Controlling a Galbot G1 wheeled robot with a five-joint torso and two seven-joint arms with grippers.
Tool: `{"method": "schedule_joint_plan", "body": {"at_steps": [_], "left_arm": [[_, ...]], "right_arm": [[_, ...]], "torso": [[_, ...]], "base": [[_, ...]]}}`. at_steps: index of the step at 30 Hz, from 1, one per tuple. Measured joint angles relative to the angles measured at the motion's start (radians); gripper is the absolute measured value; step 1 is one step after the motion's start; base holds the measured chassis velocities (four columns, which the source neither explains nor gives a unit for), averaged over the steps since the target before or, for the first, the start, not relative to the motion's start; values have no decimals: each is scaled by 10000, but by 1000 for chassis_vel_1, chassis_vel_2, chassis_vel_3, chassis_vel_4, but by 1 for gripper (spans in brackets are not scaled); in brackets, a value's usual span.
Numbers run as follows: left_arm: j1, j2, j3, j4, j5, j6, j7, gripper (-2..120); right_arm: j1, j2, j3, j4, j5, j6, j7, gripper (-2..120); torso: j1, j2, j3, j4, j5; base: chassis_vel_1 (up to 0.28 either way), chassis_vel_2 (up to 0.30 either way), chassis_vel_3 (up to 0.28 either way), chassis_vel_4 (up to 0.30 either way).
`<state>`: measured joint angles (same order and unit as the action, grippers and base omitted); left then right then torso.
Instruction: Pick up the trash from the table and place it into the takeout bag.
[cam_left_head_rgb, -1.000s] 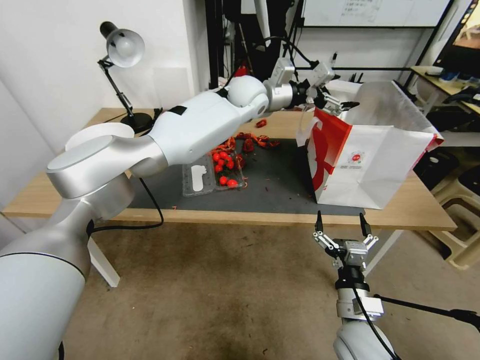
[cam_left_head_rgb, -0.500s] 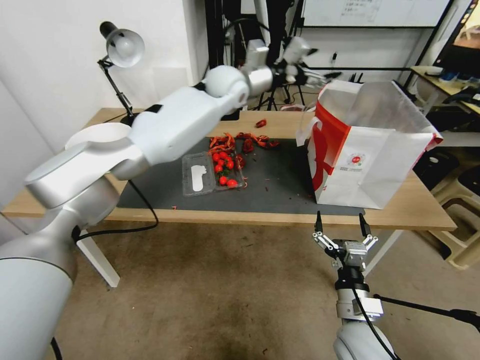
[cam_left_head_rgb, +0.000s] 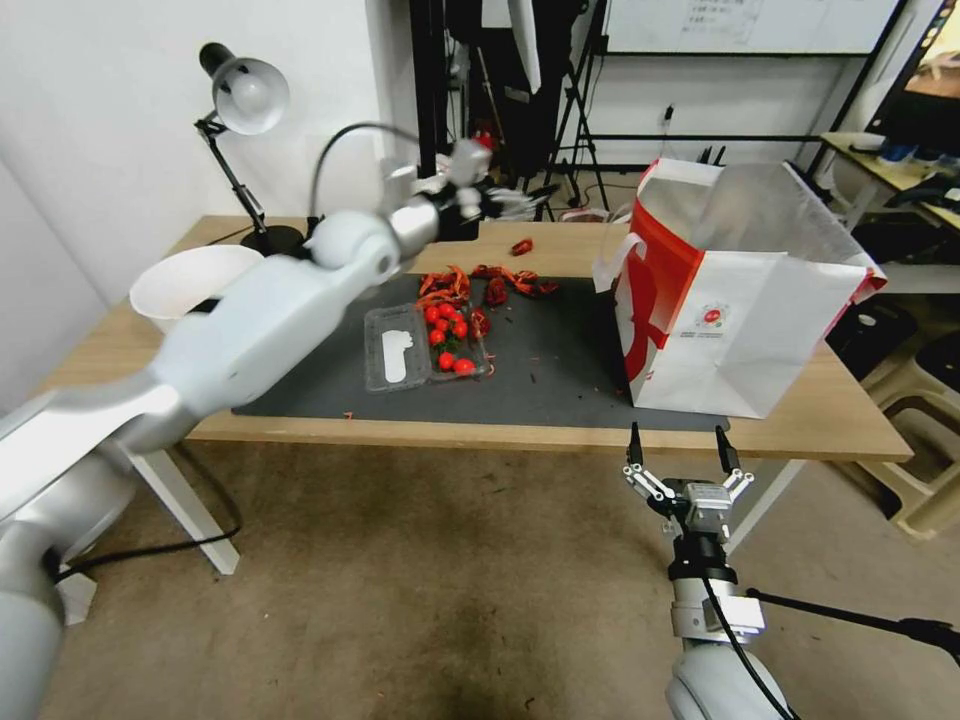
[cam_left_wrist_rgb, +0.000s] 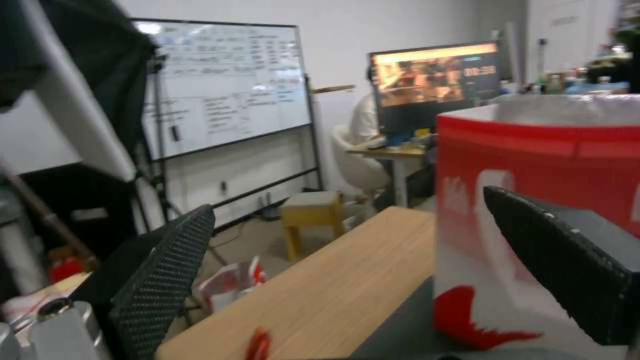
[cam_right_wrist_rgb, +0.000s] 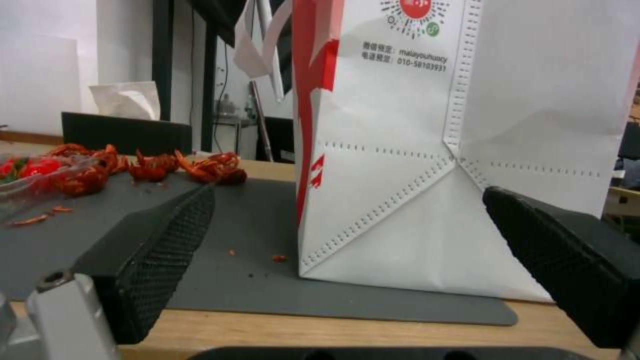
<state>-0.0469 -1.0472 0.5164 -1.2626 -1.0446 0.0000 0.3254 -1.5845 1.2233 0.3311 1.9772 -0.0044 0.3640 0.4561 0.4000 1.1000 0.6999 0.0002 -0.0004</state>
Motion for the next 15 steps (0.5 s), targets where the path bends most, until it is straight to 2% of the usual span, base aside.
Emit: {"method": "schedule_joint_plan", "body": {"at_steps": [1, 3, 4, 6, 7, 12, 15], "left_arm": [[0, 0, 0, 0, 0, 0, 0, 100], [819, 888, -565, -706, -28, -10, -581, 100], [819, 888, -565, -706, -28, -10, -581, 100], [1431, 1471, -1083, -1239, -23, -18, -759, 100], [1920, 1803, -1593, -1609, 8, -18, -861, 100], [2638, 2114, -2336, -2082, 130, 15, -1038, 100], [4032, 2465, -3509, -2816, 450, 168, -1371, 100]], "right_arm": [[0, 0, 0, 0, 0, 0, 0, 100], [14, -19, -34, 3, -5, -24, 1, 100], [14, -19, -34, 3, -5, -24, 1, 100], [35, -23, -81, 4, -33, -36, -3, 100], [48, -20, -112, 4, -61, -42, -5, 100], [54, -13, -166, 4, -91, -57, -9, 100], [63, -9, -233, 2, -149, -69, -25, 100]], "torso": [[0, 0, 0, 0, 0], [0, 0, 0, -3, 0], [0, 0, 0, -3, 0], [0, 0, 0, 0, 1], [-1, 0, 0, -2, 2], [-1, 0, 0, -2, 4], [-2, 0, -1, -1, -1]], "base": [[0, 0, 0, 0], [0, 0, 0, 0], [0, 0, 0, 0], [0, 0, 0, 0], [0, 0, 0, 0], [0, 0, 0, 0], [0, 0, 0, 0]]}}
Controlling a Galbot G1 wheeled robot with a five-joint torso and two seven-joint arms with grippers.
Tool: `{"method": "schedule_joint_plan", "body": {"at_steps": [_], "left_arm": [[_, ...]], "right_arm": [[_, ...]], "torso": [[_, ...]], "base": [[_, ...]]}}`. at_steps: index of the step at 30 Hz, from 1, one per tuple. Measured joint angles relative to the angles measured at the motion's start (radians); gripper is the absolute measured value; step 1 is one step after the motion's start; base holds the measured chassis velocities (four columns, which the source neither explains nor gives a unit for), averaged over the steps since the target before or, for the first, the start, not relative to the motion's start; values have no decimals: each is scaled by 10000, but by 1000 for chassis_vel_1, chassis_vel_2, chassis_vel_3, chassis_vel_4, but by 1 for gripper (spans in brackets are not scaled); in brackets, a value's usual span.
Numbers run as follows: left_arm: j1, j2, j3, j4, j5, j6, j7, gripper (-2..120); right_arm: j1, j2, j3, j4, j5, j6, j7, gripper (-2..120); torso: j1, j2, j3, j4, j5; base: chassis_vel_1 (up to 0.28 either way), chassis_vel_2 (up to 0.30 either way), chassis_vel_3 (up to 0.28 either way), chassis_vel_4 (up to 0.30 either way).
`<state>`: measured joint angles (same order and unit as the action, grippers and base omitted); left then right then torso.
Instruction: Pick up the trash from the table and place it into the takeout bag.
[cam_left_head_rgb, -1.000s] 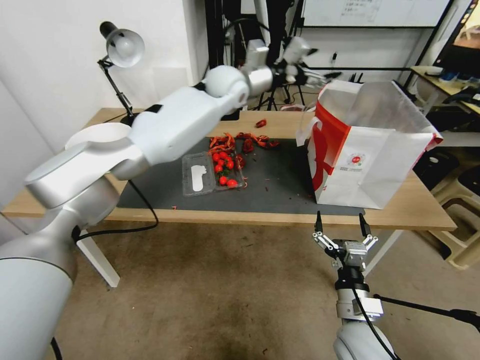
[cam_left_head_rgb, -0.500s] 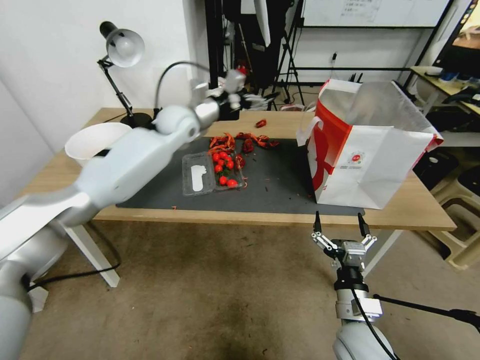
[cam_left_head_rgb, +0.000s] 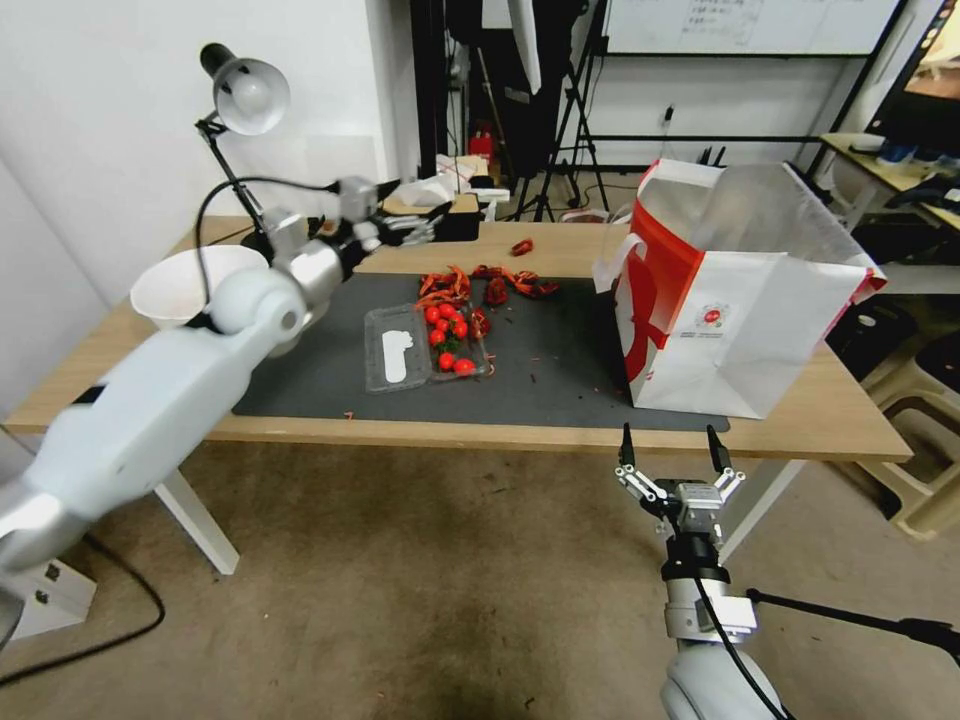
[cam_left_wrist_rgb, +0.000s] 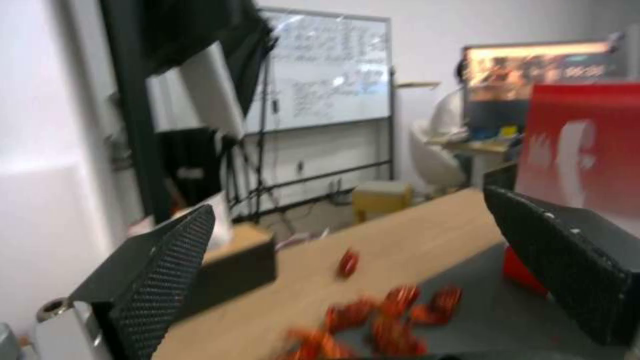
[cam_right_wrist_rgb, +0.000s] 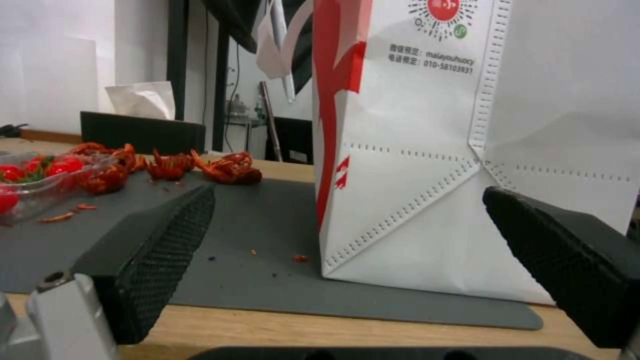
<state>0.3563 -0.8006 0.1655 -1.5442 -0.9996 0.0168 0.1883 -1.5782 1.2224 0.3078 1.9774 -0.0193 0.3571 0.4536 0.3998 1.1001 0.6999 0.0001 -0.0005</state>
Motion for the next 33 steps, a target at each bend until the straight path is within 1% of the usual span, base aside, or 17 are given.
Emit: {"method": "schedule_joint_plan", "body": {"at_steps": [2, 5, 6, 7, 10, 11, 14, 15, 19, 20, 22, 23, 24, 25, 27, 30, 33], "left_arm": [[322, 75, -232, -159, 70, 41, -129, 100], [2009, 420, -1529, -1053, 402, 276, -637, 100], [2382, 499, -1841, -1257, 464, 287, -724, 100], [2382, 499, -1841, -1257, 464, 287, -724, 100], [3657, 651, -2939, -1917, 769, 274, -1038, 100], [3657, 651, -2939, -1917, 769, 274, -1038, 100], [4666, 514, -3775, -2426, 1202, 231, -1391, 100], [4666, 514, -3775, -2426, 1202, 231, -1391, 100], [6251, 60, -5032, -3279, 1988, 246, -1612, 100], [6251, 60, -5032, -3279, 1988, 246, -1612, 100], [6885, -167, -5438, -3578, 2416, 205, -1655, 100], [7762, -472, -5963, -3951, 2970, 139, -1682, 100], [7762, -472, -5963, -3951, 2970, 139, -1682, 100], [8291, -702, -6259, -4182, 3291, 108, -1719, 100], [8991, -1156, -6661, -4455, 3912, -91, -1737, 100], [9284, -1411, -6833, -4569, 4170, -185, -1738, 100], [10049, -2090, -7157, -4841, 4755, -459, -1785, 100]], "right_arm": [[6, -6, -18, -1, -4, -4, -8, 100], [72, -19, -102, -1, -16, -60, -33, 100], [86, -20, -125, -1, -19, -78, -38, 100], [86, -20, -125, -1, -19, -78, -38, 100], [106, -23, -175, 16, -29, -109, -53, 100], [106, -23, -175, 16, -29, -109, -53, 100], [77, -28, -177, 36, -35, -110, -55, 100], [77, -28, -177, 36, -35, -110, -55, 100], [24, -30, -193, 54, -67, -110, -57, 100], [24, -30, -193, 54, -67, -110, -57, 100], [-1, -28, -194, 66, -77, -109, -58, 100], [-33, -28, -193, 94, -84, -107, -59, 100], [-33, -28, -193, 94, -84, -107, -59, 100], [-38, -28, -192, 104, -84, -107, -59, 100], [-45, -31, -192, 105, -83, -107, -63, 100], [-49, -30, -192, 105, -81, -107, -63, 100], [-84, -29, -187, 107, -65, -105, -63, 100]], "torso": [[1, 0, 0, -1, 0], [0, 0, 1, -1, 5], [0, 0, 0, 0, 8], [0, 0, 0, 0, 8], [0, 0, 0, -1, 6], [0, 0, 0, -1, 6], [0, 0, 0, -2, 5], [0, 0, 0, -2, 5], [0, -1, 0, -2, 5], [0, -1, 0, -2, 5], [1, -1, 0, -1, 6], [1, -1, 1, -3, 5], [1, -1, 1, -3, 5], [0, -1, 1, 2, 5], [0, -1, 1, -2, 5], [1, -1, 0, -1, 5], [1, -1, 0, -1, 6]], "base": [[0, 0, 0, 0], [0, 0, 0, 0], [0, 0, 0, 0], [0, 0, 0, 0], [0, 0, 0, 0], [0, 0, 0, 0], [0, 0, 0, 0], [0, 0, 0, 0], [0, 0, 0, 0], [0, 0, 0, 0], [0, 0, 0, 0], [0, 0, 0, 0], [0, 0, 0, 0], [0, 0, 0, 0], [0, 0, 0, 0], [0, 0, 0, 0], [0, 0, 0, 0]]}}
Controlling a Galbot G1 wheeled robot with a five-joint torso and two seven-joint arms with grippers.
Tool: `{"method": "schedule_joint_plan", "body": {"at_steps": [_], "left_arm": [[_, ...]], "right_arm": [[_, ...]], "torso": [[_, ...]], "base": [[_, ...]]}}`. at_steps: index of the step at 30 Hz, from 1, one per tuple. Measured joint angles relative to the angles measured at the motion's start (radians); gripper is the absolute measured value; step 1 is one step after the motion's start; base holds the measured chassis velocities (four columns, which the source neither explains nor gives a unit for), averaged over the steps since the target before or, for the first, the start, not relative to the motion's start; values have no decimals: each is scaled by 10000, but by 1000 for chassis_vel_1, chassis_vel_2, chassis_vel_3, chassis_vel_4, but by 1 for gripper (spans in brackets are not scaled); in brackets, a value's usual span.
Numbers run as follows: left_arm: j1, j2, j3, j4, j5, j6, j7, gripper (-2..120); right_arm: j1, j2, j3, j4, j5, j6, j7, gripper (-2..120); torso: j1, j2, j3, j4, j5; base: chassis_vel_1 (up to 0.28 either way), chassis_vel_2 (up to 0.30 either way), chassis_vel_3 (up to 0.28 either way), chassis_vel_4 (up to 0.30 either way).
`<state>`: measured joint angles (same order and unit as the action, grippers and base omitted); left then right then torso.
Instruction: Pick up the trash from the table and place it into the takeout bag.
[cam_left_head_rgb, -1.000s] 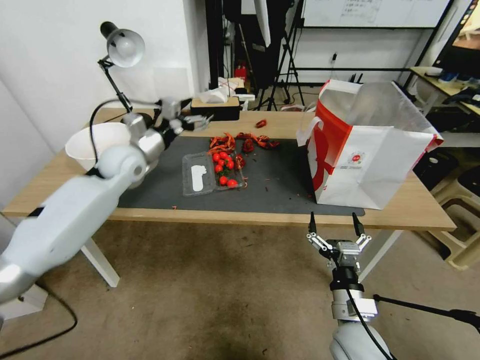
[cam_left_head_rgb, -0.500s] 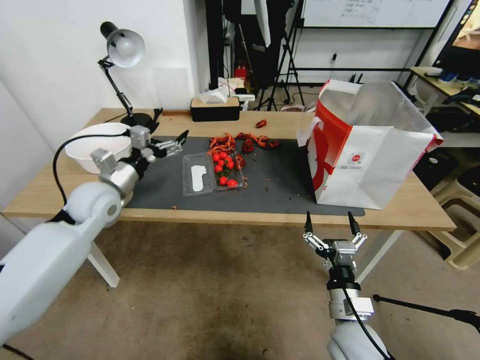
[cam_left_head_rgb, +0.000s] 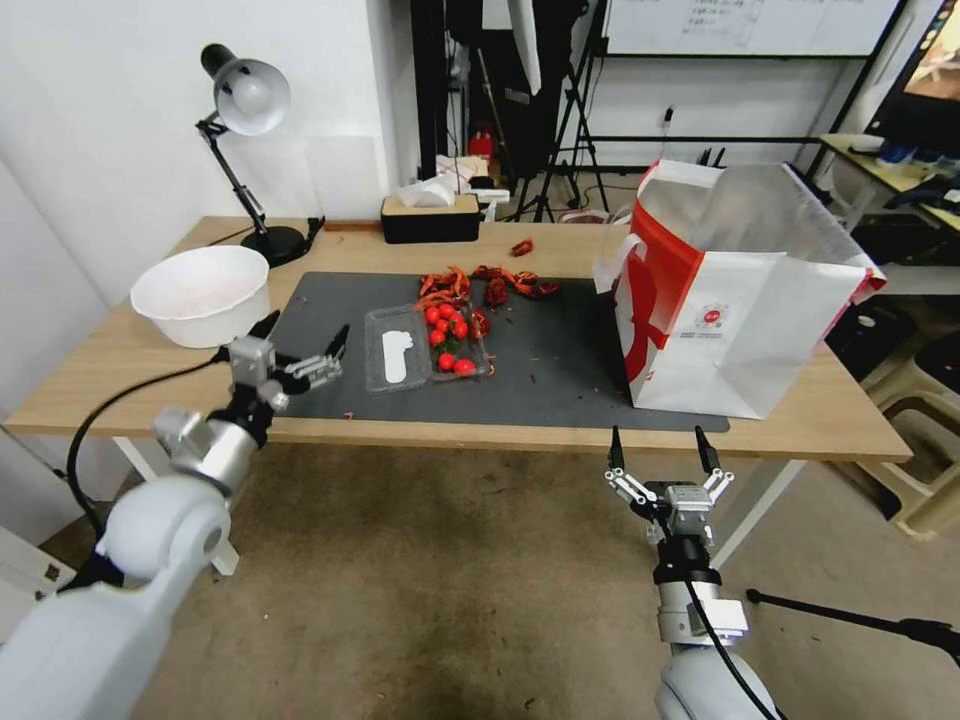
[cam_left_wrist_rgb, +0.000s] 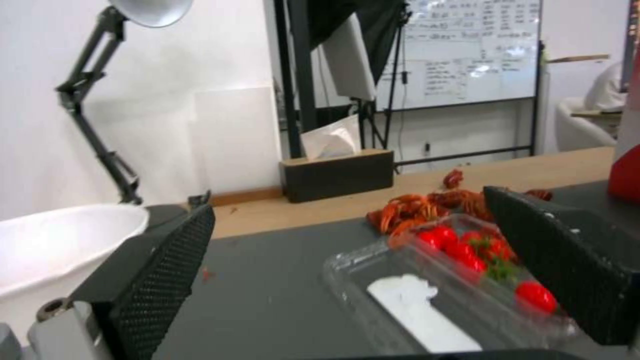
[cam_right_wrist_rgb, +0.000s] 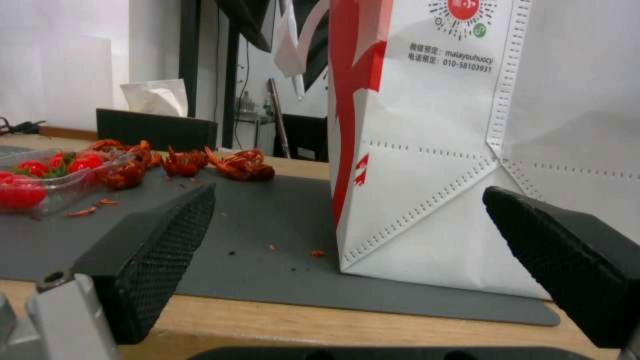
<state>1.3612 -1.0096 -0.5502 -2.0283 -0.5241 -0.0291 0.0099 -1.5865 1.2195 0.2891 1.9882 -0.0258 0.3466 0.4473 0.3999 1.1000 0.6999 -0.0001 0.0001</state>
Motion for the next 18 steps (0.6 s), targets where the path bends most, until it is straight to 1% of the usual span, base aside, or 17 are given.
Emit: {"method": "schedule_joint_plan", "body": {"at_steps": [1, 2, 4, 6, 9, 17, 18], "left_arm": [[297, -236, -84, -32, 323, -222, -36, 100], [297, -236, -84, -32, 323, -222, -36, 100], [817, -609, -223, -62, 844, -625, -99, 100], [997, -720, -240, -82, 973, -738, -131, 100], [1610, -1103, -250, -167, 1301, -1139, -264, 100], [2249, -1364, -132, -189, 1545, -1563, -340, 100], [2307, -1386, -90, -130, 1547, -1627, -341, 100]], "right_arm": [[-11, 0, 8, 4, 12, 2, 0, 100], [-11, 0, 8, 4, 12, 2, 0, 100], [-14, -11, 12, 10, 45, 3, -11, 100], [-12, -12, 13, 12, 67, 3, -19, 100], [14, -9, 0, 4, 128, 0, -41, 100], [-18, 19, -6, -21, 185, -18, -51, 100], [-57, 38, 10, -21, 185, -20, -51, 100]], "torso": [[0, 0, 0, 0, -1], [0, 0, 0, 0, -1], [1, 0, 0, 1, -1], [0, 0, 0, 1, -1], [1, 0, 0, 1, 0], [1, 0, 0, 1, 0], [1, 0, 1, -2, -1]], "base": [[0, 0, 0, 0], [0, 0, 0, 0], [0, 0, 0, 0], [0, 0, 0, 0], [0, 0, 0, 0], [0, 0, 0, 0], [0, 0, 0, 0]]}}
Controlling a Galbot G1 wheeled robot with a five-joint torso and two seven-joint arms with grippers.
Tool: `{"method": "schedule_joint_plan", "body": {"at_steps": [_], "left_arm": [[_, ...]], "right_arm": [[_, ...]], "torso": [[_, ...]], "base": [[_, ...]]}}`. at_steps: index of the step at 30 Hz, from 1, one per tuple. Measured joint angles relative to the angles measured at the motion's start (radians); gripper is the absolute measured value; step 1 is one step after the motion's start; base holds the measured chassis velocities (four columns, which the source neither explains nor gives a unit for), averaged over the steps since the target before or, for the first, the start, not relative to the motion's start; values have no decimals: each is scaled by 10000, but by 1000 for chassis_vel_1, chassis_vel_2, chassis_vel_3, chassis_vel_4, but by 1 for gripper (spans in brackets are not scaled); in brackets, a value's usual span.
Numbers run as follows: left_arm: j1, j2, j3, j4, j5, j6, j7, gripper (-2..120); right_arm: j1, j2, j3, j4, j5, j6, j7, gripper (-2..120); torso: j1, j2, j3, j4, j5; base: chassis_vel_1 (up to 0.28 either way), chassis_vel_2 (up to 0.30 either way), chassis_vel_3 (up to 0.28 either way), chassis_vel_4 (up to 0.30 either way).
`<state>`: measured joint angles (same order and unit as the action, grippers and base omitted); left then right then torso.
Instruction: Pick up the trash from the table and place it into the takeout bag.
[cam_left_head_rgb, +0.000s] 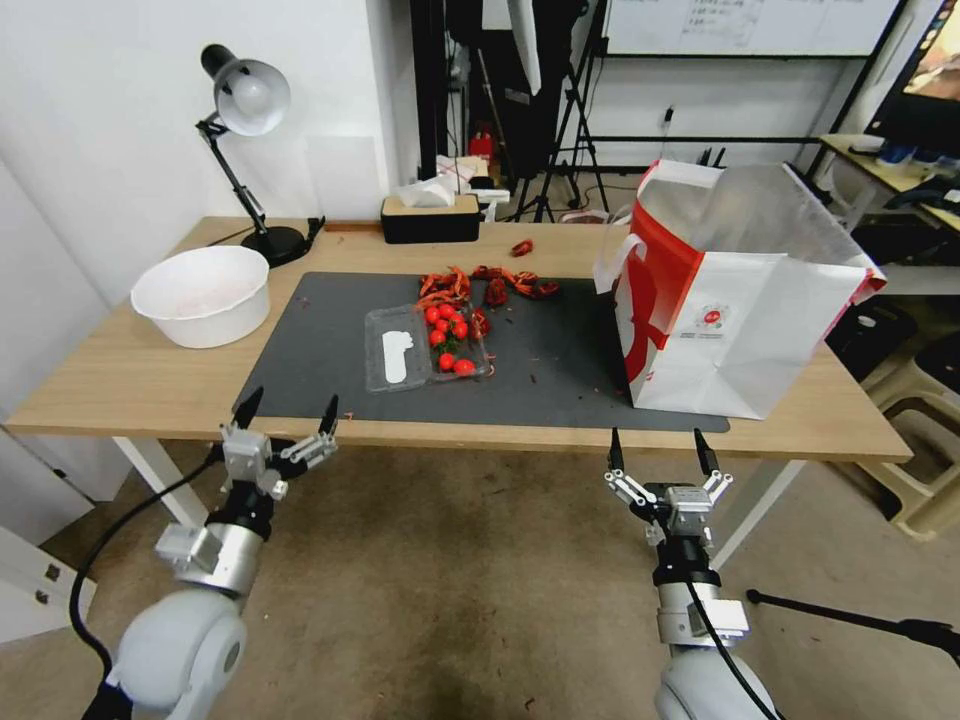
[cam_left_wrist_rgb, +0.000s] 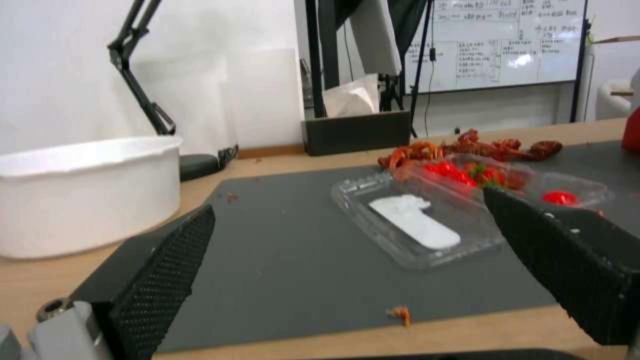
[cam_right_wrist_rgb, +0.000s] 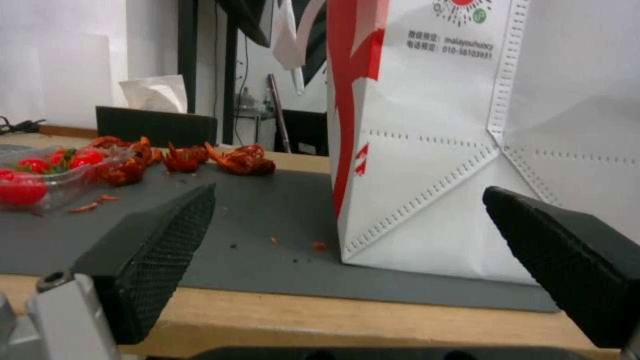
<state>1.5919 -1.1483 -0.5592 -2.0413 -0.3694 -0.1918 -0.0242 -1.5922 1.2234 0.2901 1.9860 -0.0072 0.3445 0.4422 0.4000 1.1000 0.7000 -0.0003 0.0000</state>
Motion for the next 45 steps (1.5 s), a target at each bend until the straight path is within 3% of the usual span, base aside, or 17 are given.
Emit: {"method": "schedule_joint_plan", "body": {"at_steps": [18, 45], "left_arm": [[174, -207, 105, 669, -130, -676, 197, 100], [161, -224, 153, 765, -178, -734, 286, 100]], "right_arm": [[-47, 121, -15, -39, -15, -47, 11, 100], [-80, 174, -39, -100, 0, -15, 31, 100]], "torso": [[0, 0, 0, 3, 0], [0, 0, 0, 3, 0]], "base": [[0, 0, 0, 0], [0, 0, 0, 0]]}}
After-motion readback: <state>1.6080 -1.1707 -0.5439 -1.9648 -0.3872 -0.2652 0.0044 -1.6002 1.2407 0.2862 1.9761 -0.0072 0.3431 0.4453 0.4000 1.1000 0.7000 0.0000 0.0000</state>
